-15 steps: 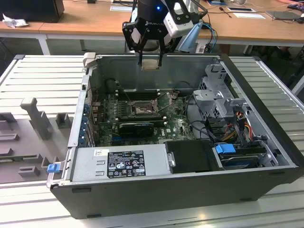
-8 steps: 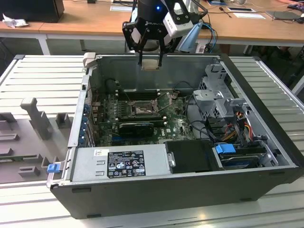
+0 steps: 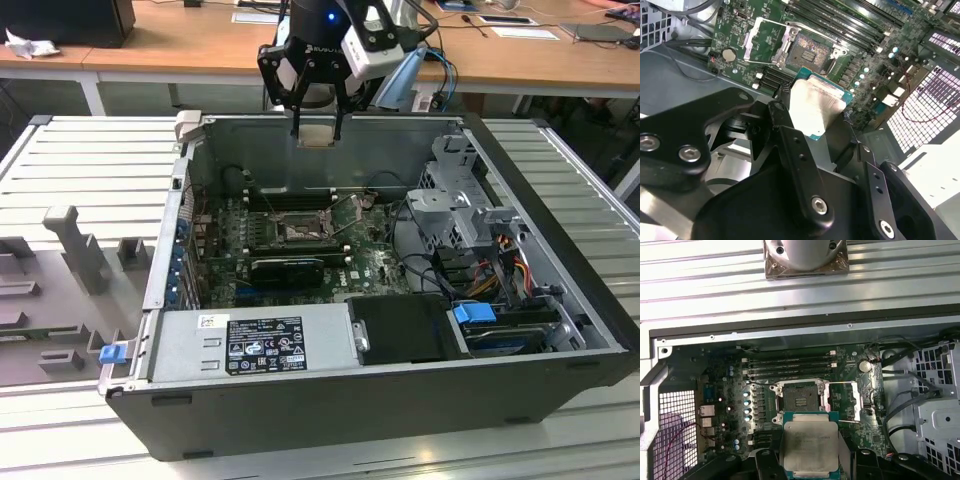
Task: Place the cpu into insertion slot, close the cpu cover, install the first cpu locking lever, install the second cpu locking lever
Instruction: 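Place the cpu into insertion slot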
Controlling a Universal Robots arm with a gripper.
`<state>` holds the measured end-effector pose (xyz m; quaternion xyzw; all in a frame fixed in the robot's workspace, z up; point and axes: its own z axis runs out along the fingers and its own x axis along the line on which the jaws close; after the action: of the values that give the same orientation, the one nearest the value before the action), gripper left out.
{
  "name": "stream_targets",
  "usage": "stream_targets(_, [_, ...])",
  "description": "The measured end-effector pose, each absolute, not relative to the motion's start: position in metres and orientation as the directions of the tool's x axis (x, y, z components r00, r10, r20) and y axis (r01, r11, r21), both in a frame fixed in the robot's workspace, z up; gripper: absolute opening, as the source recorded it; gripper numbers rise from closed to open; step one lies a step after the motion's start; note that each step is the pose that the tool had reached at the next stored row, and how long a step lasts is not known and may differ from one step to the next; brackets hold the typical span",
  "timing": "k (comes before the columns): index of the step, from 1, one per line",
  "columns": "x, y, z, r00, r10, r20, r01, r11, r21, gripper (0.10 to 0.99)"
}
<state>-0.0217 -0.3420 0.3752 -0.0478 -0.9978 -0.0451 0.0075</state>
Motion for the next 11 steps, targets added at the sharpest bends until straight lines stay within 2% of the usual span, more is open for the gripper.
stream_targets(11, [-0.0217, -0.3420, 0.3752, -0.991, 0.130, 0.019, 0.131, 0.987, 0.089, 0.525])
